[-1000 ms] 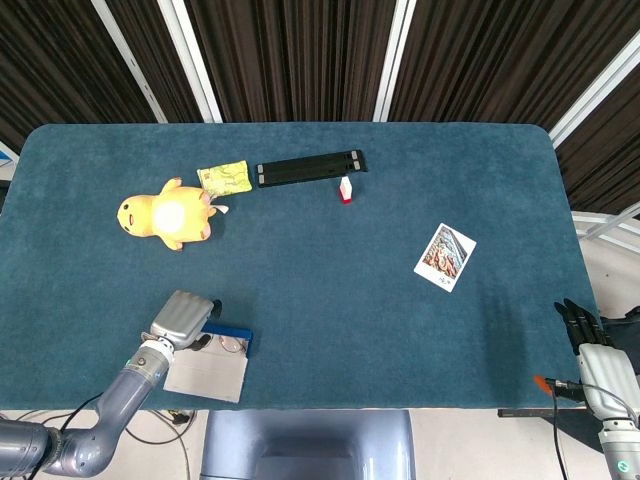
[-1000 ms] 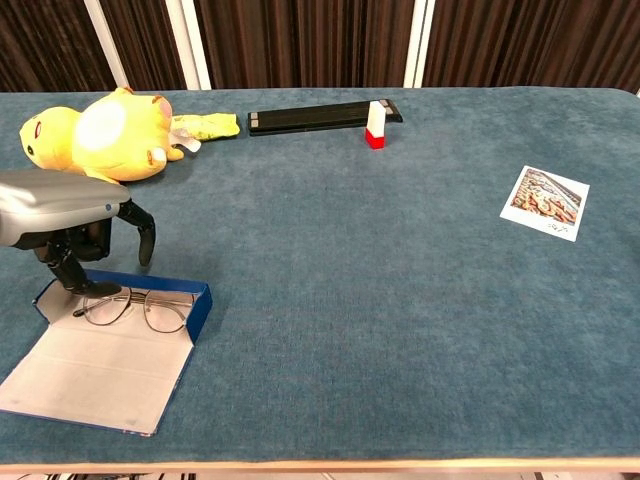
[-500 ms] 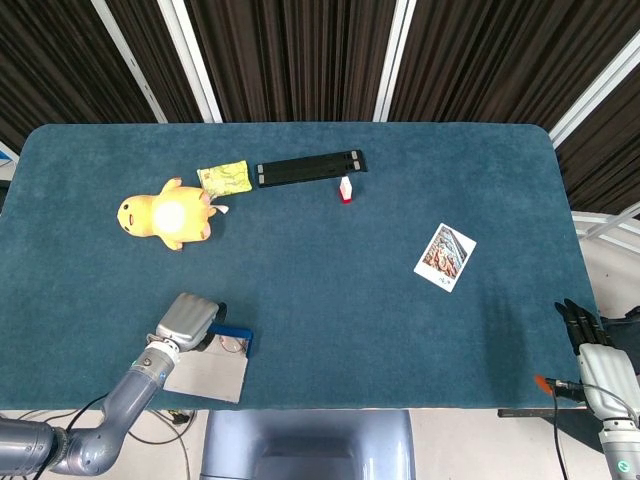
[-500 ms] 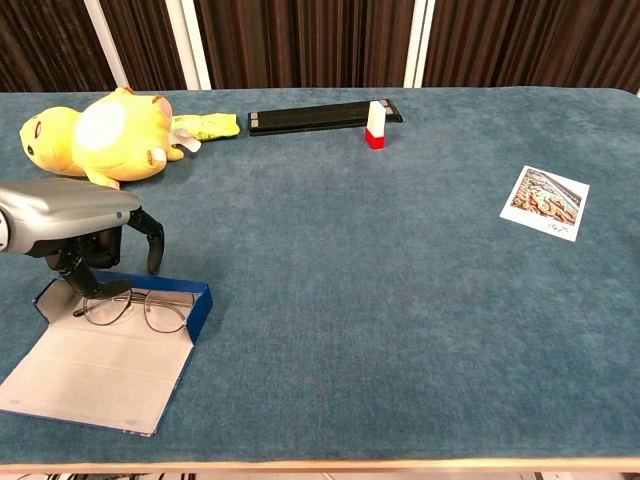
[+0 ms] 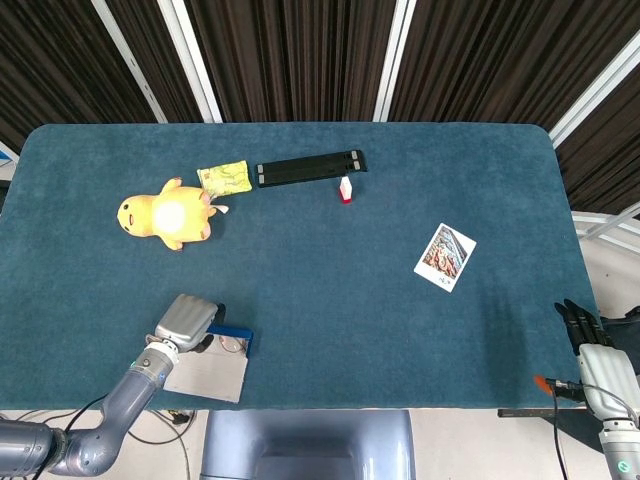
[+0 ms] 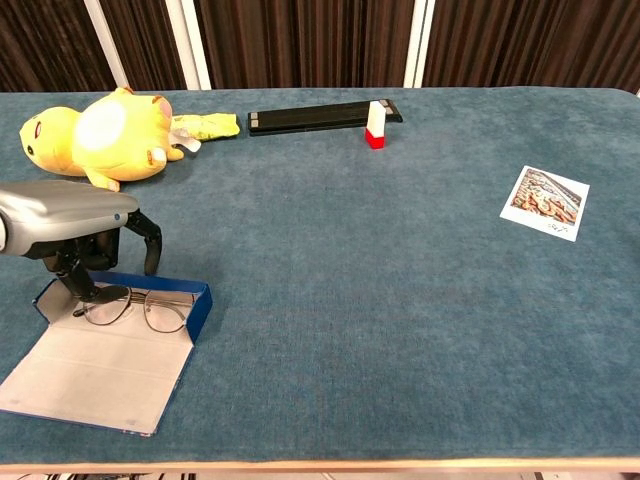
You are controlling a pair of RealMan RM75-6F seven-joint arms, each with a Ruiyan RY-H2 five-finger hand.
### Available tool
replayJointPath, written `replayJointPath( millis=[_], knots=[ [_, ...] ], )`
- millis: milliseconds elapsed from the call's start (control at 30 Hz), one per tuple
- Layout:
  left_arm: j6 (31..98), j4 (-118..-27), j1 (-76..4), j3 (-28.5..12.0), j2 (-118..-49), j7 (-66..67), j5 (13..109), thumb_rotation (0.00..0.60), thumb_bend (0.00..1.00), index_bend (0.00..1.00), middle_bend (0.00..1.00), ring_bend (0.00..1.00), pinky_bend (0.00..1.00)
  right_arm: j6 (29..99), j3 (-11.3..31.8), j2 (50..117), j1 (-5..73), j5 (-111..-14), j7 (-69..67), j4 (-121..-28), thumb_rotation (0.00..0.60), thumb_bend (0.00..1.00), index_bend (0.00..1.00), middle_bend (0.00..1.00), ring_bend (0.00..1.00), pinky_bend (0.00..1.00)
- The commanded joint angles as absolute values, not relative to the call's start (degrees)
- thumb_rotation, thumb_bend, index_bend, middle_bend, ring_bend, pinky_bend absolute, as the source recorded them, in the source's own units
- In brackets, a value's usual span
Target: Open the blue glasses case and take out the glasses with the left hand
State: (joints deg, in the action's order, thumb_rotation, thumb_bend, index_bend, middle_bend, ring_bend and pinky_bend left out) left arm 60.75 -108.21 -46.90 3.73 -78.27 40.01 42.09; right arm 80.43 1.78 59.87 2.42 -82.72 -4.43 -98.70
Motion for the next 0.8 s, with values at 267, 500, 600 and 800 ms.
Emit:
replayJointPath(
  millis=[267,500,600,800],
  knots=[
    [60.9,-107.5,-46.7,3.3,-79.1,40.1,42.0,0.6,0.36,0.51,1.0,0.87,0.95,80.4,1.8,59.8,2.4,-82.7,-4.4,-98.7,0.6,0.13,0.0,0.0,0.0,0.2],
    [61.8,-107.2,-46.0,2.8,-78.9,39.4,42.4,0.6,0.36,0.6,1.0,0.87,0.95,80.3,1.8,59.8,2.4,-82.6,-4.4,-98.7,0.6,0.13,0.0,0.0,0.0,0.2],
    [62.6,-106.8,-45.7,2.2,-78.8,39.1,42.7,0.6,0.36,0.61,1.0,0.87,0.95,80.3,1.8,59.8,2.4,-82.6,-4.4,-98.8,0.6,0.13,0.0,0.0,0.0,0.2],
    [64.9,-105.5,-45.2,0.5,-79.3,38.8,42.7,0.6,0.36,0.61,1.0,0.87,0.95,80.2,1.8,59.8,2.5,-82.5,-4.3,-98.8,0.6,0.13,0.0,0.0,0.0,0.2]
  ],
)
